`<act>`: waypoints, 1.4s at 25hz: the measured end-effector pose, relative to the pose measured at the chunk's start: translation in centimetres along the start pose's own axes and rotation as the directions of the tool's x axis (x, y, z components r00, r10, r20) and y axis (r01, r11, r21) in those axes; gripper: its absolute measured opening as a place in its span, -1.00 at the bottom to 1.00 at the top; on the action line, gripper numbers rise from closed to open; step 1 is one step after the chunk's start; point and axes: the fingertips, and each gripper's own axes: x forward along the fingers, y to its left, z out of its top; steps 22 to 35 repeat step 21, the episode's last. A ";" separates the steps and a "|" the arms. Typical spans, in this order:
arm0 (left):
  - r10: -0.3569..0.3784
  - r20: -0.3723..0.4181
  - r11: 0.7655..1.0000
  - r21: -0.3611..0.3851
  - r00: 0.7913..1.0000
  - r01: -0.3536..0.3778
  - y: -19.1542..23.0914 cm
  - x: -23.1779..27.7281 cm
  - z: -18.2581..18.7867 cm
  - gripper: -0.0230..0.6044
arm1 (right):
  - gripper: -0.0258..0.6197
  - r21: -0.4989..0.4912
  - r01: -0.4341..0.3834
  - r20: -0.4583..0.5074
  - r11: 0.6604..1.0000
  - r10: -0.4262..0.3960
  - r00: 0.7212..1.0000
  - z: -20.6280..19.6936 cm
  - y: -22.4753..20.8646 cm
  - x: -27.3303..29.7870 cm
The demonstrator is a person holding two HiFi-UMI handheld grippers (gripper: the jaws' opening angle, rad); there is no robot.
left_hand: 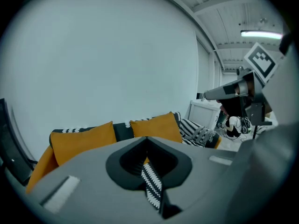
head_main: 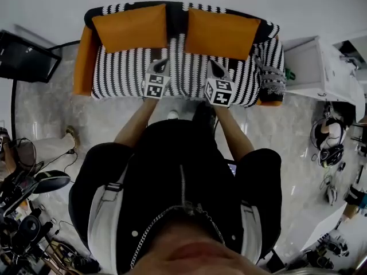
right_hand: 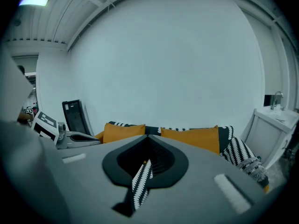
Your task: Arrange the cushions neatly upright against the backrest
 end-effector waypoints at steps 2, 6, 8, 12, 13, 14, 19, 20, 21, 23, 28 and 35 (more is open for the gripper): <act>0.008 0.002 1.000 -0.003 1.000 -0.008 0.4 -0.6 -0.3 -0.90 | -0.92 -0.012 -0.015 0.004 1.000 0.015 1.000 0.2 0.8 -0.1; 0.025 0.009 1.000 -0.007 1.000 -0.024 1.4 -1.1 -0.1 -0.90 | -0.92 -0.034 -0.035 0.012 0.999 0.035 0.999 1.0 1.9 0.3; 0.028 0.015 1.000 -0.009 0.999 -0.028 1.6 -1.1 0.2 -0.90 | -0.92 -0.043 -0.043 0.016 0.998 0.043 0.999 1.3 2.1 0.4; 0.024 0.019 1.000 -0.012 1.000 -0.023 1.7 -0.9 0.5 -0.90 | -0.92 -0.042 -0.054 0.017 0.998 0.055 0.998 1.7 2.2 0.5; 0.021 0.019 1.000 -0.012 1.000 -0.021 1.7 -0.8 0.6 -0.90 | -0.92 -0.042 -0.055 0.019 0.998 0.056 0.998 1.9 2.3 0.6; 0.020 0.019 1.000 -0.011 1.000 -0.020 1.9 -0.7 0.7 -0.90 | -0.92 -0.044 -0.056 0.022 0.997 0.057 0.998 2.2 2.3 0.7; 0.012 0.021 1.000 -0.008 1.000 -0.012 2.1 -0.1 1.1 -0.90 | -0.92 -0.042 -0.060 0.024 0.997 0.061 0.998 2.4 2.4 1.0; 0.010 0.021 1.000 -0.006 1.000 -0.010 2.0 0.1 1.2 -0.90 | -0.92 -0.040 -0.061 0.023 0.997 0.062 0.998 2.5 2.3 1.0; 0.009 0.020 1.000 -0.004 1.000 -0.009 2.1 0.3 1.3 -0.90 | -0.92 -0.038 -0.061 0.023 0.997 0.062 0.998 2.5 2.2 1.0; 0.009 0.020 1.000 -0.004 1.000 -0.009 2.1 0.3 1.3 -0.90 | -0.92 -0.038 -0.061 0.023 0.997 0.062 0.998 2.5 2.2 1.0; 0.009 0.020 1.000 -0.004 1.000 -0.009 2.1 0.3 1.3 -0.90 | -0.92 -0.038 -0.061 0.023 0.997 0.062 0.998 2.5 2.2 1.0; 0.009 0.020 1.000 -0.004 1.000 -0.009 2.1 0.3 1.3 -0.90 | -0.92 -0.038 -0.061 0.023 0.997 0.062 0.998 2.5 2.2 1.0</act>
